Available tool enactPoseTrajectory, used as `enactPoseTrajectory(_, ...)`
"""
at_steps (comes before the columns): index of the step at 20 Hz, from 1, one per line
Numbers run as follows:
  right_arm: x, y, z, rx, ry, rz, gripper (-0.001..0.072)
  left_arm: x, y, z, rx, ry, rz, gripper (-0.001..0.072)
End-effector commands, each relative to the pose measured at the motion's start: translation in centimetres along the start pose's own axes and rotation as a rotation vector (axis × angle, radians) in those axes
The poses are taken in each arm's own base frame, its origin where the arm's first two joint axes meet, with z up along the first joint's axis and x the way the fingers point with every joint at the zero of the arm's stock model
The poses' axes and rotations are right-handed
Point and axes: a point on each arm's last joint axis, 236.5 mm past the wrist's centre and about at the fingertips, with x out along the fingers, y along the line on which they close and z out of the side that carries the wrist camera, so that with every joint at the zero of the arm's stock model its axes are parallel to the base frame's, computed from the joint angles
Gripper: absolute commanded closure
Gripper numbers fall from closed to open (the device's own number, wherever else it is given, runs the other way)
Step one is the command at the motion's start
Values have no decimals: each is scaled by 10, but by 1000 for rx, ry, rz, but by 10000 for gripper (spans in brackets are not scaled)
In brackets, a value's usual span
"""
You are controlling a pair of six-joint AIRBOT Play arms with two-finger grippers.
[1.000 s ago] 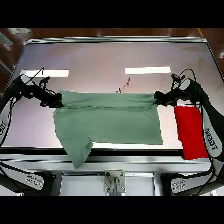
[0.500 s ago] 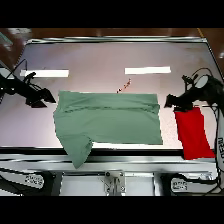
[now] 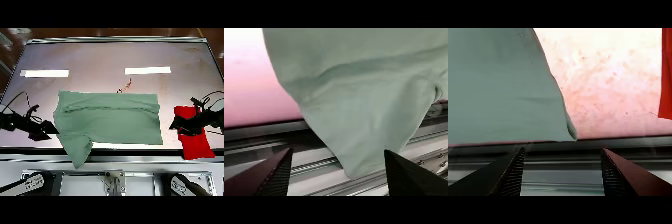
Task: Fold the shirts.
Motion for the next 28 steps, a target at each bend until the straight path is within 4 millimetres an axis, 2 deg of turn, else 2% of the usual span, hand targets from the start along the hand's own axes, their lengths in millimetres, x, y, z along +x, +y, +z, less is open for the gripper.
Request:
enactPoseTrajectory(1, 2, 24, 9, 32, -85, 117, 124, 32, 1, -17, -36, -24, -64, 62)
enactPoseTrajectory(2, 1, 28, 12, 37, -96, 134, 124, 35, -1, -14, -47, -43, -77, 78)
enactPoseTrajectory(4, 1, 33, 13, 42, -101, 152, 124, 39, -4, -16, -26, -39, -94, 191)
enactPoseTrajectory(7, 1, 33, 13, 42, -97, 153, 124, 40, -1, -14, -15, -49, -85, 186)
enactPoseTrajectory(9, 1, 33, 12, 42, -97, 153, 124, 41, 16, -23, 26, -13, -12, 180)
enactPoseTrajectory(11, 1, 33, 12, 42, -96, 153, 124, 41, 26, -29, 31, 16, 33, 112)
enactPoseTrajectory(17, 1, 32, 12, 54, -95, 152, 124, 40, 6, 4, -16, -123, -53, 135)
enactPoseTrajectory(18, 1, 32, 12, 54, -95, 152, 125, 44, 3, 4, -18, -114, -62, 227)
enactPoseTrajectory(22, 1, 33, 10, 67, -83, 155, 125, 75, -5, -17, -2, 22, -62, 221)
enactPoseTrajectory(23, 1, 33, 7, 66, -73, 157, 125, 83, -8, -21, 6, 53, -62, 240)
enactPoseTrajectory(24, 1, 34, 4, 65, -60, 159, 125, 87, -11, -23, 9, 68, -64, 413)
enactPoseTrajectory(25, 1, 35, 1, 64, -47, 160, 125, 88, -13, -23, 8, 68, -69, 616)
enactPoseTrajectory(26, 1, 35, -2, 62, -35, 161, 125, 87, -15, -21, 8, 63, -75, 673)
enactPoseTrajectory(28, 2, 30, -10, 54, -2, 138, 124, 84, -18, -22, 19, 72, -85, 673)
